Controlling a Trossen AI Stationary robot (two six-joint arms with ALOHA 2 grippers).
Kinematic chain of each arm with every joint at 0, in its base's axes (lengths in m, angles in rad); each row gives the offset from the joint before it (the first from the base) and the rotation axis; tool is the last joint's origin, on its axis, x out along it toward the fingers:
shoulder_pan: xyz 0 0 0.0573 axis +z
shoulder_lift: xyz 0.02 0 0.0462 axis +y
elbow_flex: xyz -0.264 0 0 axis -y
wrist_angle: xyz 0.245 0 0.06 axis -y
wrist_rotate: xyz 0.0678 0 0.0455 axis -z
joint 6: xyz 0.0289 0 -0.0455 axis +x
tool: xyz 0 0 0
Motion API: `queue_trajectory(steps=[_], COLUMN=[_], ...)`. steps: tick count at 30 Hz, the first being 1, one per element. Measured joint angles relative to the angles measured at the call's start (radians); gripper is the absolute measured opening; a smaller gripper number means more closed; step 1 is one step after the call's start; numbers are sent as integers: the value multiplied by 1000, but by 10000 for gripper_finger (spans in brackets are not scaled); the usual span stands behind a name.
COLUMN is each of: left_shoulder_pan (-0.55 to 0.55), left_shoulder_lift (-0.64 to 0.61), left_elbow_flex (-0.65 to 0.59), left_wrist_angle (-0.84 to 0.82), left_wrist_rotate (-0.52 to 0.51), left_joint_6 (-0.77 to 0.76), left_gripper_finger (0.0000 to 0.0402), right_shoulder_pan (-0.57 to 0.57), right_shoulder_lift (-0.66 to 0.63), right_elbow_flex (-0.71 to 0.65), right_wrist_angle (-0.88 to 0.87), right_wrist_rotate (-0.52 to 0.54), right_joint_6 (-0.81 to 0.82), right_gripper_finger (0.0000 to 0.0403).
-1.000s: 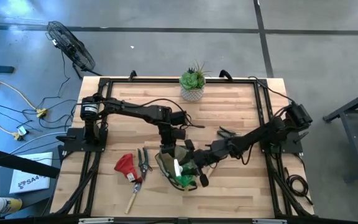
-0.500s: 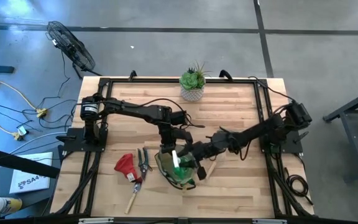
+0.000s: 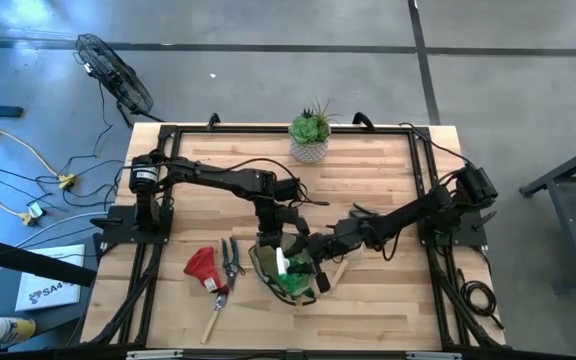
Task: Pick & Place Garden tools in Gardening bag
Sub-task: Put the green spray bottle into the gardening bag
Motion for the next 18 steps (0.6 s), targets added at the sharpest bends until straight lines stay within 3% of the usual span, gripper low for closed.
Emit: queue_trajectory(steps=[16,18], left_shoulder_pan=[0,0], left_shoulder_lift=[0,0], left_elbow_flex=[0,0], left_wrist_angle=[-2,-2], left_wrist_rotate=[0,1], left_joint_6=[0,0], left_gripper_finger=[0,0], right_shoulder_pan=[-24,-24], right_shoulder_lift=[0,0], right_elbow_flex=[0,0], right_wrist_angle=[18,9], right_wrist_rotate=[15,33], right_joint_6=[37,43], right_gripper_finger=[118,142])
